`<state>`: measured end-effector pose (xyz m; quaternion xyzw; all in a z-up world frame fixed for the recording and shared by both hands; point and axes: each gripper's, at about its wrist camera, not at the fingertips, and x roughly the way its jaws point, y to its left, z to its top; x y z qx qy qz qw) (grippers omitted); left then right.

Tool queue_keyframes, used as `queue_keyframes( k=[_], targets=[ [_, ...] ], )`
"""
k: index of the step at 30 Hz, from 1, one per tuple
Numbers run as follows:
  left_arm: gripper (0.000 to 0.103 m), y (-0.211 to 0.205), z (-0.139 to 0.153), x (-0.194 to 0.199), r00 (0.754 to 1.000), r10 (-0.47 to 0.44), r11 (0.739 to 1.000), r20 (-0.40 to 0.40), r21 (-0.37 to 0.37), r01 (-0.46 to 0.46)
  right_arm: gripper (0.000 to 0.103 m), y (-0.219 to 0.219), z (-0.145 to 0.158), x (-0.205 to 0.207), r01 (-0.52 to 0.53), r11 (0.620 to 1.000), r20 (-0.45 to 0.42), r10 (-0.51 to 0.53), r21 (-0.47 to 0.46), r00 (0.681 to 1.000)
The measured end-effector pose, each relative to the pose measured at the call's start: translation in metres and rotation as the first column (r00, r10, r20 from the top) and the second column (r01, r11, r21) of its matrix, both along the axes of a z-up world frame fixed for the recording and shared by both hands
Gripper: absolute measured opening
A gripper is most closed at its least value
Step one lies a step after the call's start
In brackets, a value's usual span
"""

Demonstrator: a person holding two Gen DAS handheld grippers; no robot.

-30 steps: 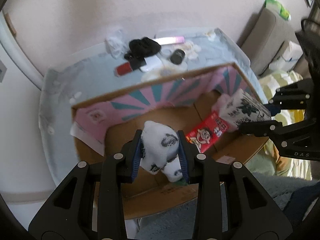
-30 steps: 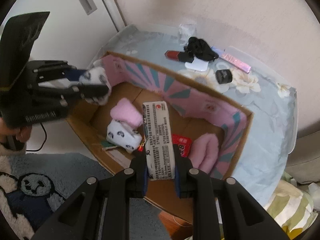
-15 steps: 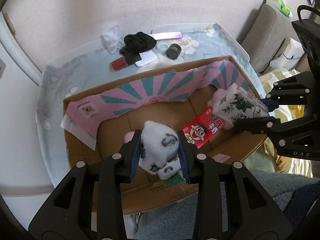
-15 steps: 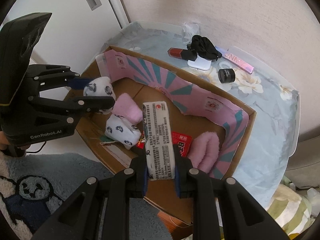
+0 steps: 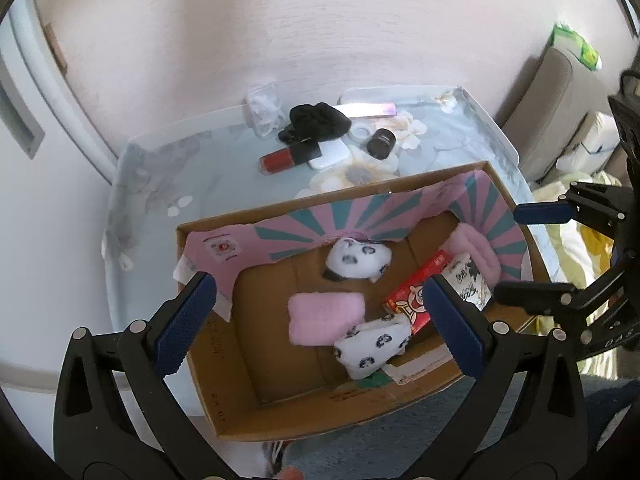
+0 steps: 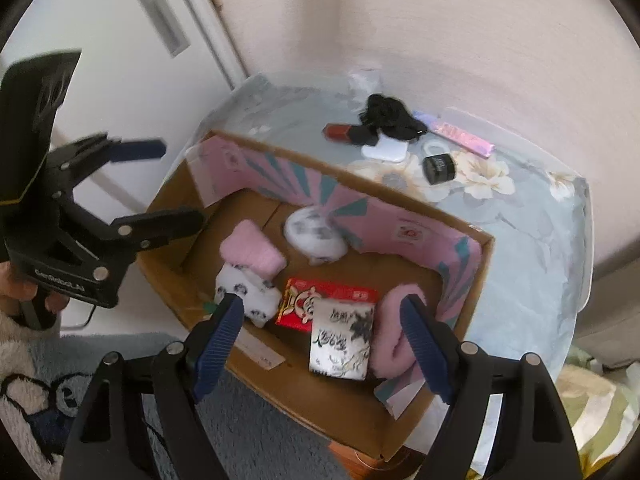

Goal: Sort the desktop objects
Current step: 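Carry both items into the cardboard box and open both tools to release, then move the left tool to the clear plastic bag while the right tool reaches the black jar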

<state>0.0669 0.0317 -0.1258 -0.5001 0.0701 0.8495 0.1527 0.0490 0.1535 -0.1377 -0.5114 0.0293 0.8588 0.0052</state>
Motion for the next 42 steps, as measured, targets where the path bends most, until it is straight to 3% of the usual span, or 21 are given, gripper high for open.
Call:
queue_keyframes(
  k=[6, 11, 15, 21, 26, 32, 36, 42],
  targets=[
    [0.103, -0.011, 0.005, -0.002, 1.0, 0.013, 1.0, 0.0, 0.019, -0.013, 0.077, 0.004, 0.01, 0.005, 0.03, 0.999, -0.088, -0.032, -0.024, 0.996],
    [0.103, -0.016, 0.008, -0.006, 1.0, 0.013, 1.0, -0.01, 0.024, -0.013, 0.077, 0.009, 0.002, -0.002, 0.027, 0.995, 0.002, -0.027, -0.096, 1.0],
    [0.103, -0.02, 0.01, -0.009, 1.0, 0.01, 1.0, -0.025, 0.008, -0.01, 0.077, 0.014, 0.009, -0.002, 0.054, 0.985, -0.038, -0.061, -0.161, 0.997],
    [0.103, -0.028, 0.019, -0.027, 0.999, -0.003, 1.0, -0.036, 0.018, 0.004, 0.077, 0.02, 0.008, -0.014, 0.083, 0.981, -0.007, -0.086, -0.174, 0.996],
    [0.103, -0.031, 0.035, -0.07, 0.999, 0.009, 0.999, -0.038, 0.054, -0.007, 0.077, 0.026, 0.02, -0.028, 0.1, 0.986, -0.02, -0.103, -0.13, 0.994],
    [0.103, -0.017, 0.036, -0.152, 0.994, 0.109, 0.988, 0.007, 0.108, -0.109, 0.077, 0.052, 0.04, -0.057, 0.106, 0.994, -0.009, -0.106, -0.018, 0.994],
    [0.103, -0.002, 0.016, -0.203, 0.986, 0.162, 0.982, 0.034, 0.09, -0.165, 0.077, 0.082, 0.035, -0.087, 0.067, 0.997, 0.035, -0.068, 0.044, 0.997],
    [0.103, 0.015, -0.041, -0.266, 0.953, 0.269, 0.961, 0.142, 0.03, -0.276, 0.077, 0.12, -0.009, -0.135, -0.025, 0.998, 0.143, 0.017, 0.057, 0.99]
  ],
)
